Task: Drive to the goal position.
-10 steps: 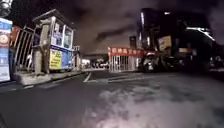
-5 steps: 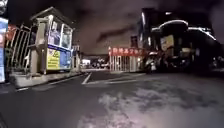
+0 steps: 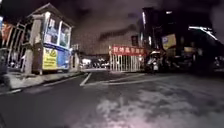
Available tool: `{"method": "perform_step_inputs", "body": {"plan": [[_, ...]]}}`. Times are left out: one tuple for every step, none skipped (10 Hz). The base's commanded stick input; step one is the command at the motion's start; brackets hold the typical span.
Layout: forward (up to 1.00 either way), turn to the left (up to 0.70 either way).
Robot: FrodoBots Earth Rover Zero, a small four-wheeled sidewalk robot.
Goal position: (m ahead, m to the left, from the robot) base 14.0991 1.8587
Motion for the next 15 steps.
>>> {"method": "perform_step_inputs", "body": {"plan": [[0.45,0.0],[0.45,0.0],[0.45,0.0],[0.45,0.0],[0.45,0.0],[0.45,0.0],[0.45,0.0],[0.45,0.0],[0.45,0.0],[0.45,0.0],[0.45,0.0],[0.45,0.0],[0.45,0.0],[0.45,0.0],[0.45,0.0]]}}
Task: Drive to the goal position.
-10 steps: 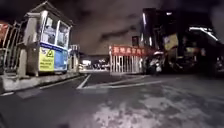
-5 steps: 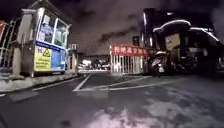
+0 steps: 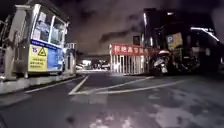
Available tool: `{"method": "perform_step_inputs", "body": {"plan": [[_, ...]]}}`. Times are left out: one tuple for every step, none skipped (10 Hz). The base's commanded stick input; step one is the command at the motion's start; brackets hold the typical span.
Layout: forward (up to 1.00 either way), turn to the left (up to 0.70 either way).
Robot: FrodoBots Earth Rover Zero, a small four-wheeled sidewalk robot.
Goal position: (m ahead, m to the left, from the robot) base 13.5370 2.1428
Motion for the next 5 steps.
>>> {"method": "perform_step_inputs", "body": {"plan": [[0.45,0.0],[0.45,0.0],[0.45,0.0],[0.45,0.0],[0.45,0.0]]}}
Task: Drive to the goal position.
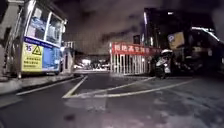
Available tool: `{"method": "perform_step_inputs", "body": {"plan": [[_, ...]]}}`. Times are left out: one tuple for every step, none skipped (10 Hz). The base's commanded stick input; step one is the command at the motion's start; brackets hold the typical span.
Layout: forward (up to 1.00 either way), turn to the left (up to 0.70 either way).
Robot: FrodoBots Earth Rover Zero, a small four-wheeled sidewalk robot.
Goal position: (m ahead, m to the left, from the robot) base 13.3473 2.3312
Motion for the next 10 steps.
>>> {"method": "perform_step_inputs", "body": {"plan": [[0.45,0.0],[0.45,0.0],[0.45,0.0],[0.45,0.0],[0.45,0.0],[0.45,0.0],[0.45,0.0],[0.45,0.0],[0.45,0.0],[0.45,0.0]]}}
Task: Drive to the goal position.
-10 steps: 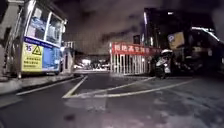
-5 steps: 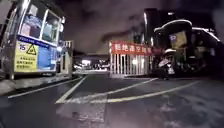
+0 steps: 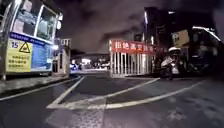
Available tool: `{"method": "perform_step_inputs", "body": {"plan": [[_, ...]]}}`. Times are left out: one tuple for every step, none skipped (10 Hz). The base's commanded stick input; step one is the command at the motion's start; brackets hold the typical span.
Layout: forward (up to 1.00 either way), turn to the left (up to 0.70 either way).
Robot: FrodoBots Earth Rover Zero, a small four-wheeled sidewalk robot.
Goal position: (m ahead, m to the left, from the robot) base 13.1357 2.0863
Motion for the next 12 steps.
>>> {"method": "perform_step_inputs", "body": {"plan": [[0.45,0.0],[0.45,0.0],[0.45,0.0],[0.45,0.0],[0.45,0.0],[0.45,0.0],[0.45,0.0],[0.45,0.0],[0.45,0.0],[0.45,0.0],[0.45,0.0],[0.45,0.0]]}}
